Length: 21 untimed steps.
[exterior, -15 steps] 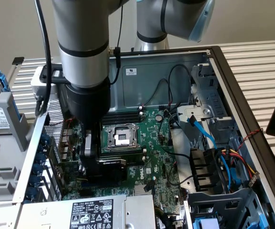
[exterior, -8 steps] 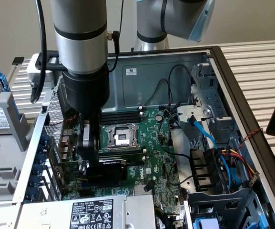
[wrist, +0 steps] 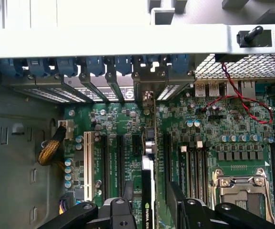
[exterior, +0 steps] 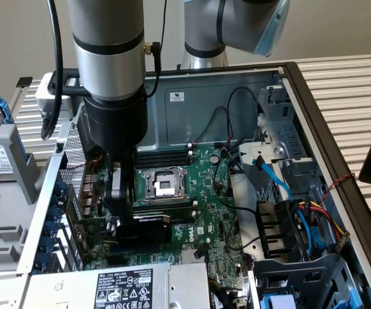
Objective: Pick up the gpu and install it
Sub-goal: 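Press down on the gpu until it lock into place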
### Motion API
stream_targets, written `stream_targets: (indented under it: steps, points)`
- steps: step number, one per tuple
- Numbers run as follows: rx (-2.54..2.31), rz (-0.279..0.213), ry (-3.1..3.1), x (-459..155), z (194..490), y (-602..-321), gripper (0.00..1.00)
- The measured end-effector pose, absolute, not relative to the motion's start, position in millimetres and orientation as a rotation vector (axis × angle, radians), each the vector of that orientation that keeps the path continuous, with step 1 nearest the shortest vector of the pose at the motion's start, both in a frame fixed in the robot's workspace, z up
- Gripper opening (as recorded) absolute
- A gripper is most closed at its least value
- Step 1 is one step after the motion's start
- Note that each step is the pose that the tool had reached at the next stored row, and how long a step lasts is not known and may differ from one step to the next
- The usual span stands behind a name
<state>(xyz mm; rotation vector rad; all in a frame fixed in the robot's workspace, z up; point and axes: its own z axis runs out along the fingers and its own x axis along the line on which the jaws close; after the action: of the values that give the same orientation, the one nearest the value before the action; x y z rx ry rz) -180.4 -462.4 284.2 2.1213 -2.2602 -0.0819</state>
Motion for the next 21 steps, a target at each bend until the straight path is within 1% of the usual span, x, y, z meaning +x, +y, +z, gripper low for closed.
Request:
stream_targets:
  steps: [11, 12, 13, 14, 16, 17, 19, 21]
  points:
    - [2.123, -0.073, -2.264, -184.7, 284.3, -461.9, 0.42]
    - [2.123, -0.071, -2.266, -185.3, 284.3, -461.9, 0.40]
    - [2.124, -0.068, -2.268, -185.8, 284.3, -461.9, 0.33]
    - [2.124, -0.067, -2.269, -186.0, 284.2, -461.9, 0.33]
    - [2.125, -0.066, -2.270, -187.3, 284.1, -461.9, 0.21]
    - [2.126, -0.062, -2.270, -188.9, 283.7, -461.6, 0.21]
    - [2.126, -0.050, -2.271, -191.8, 282.4, -460.7, 0.11]
    - [2.126, -0.043, -2.271, -192.3, 280.5, -459.6, 0.11]
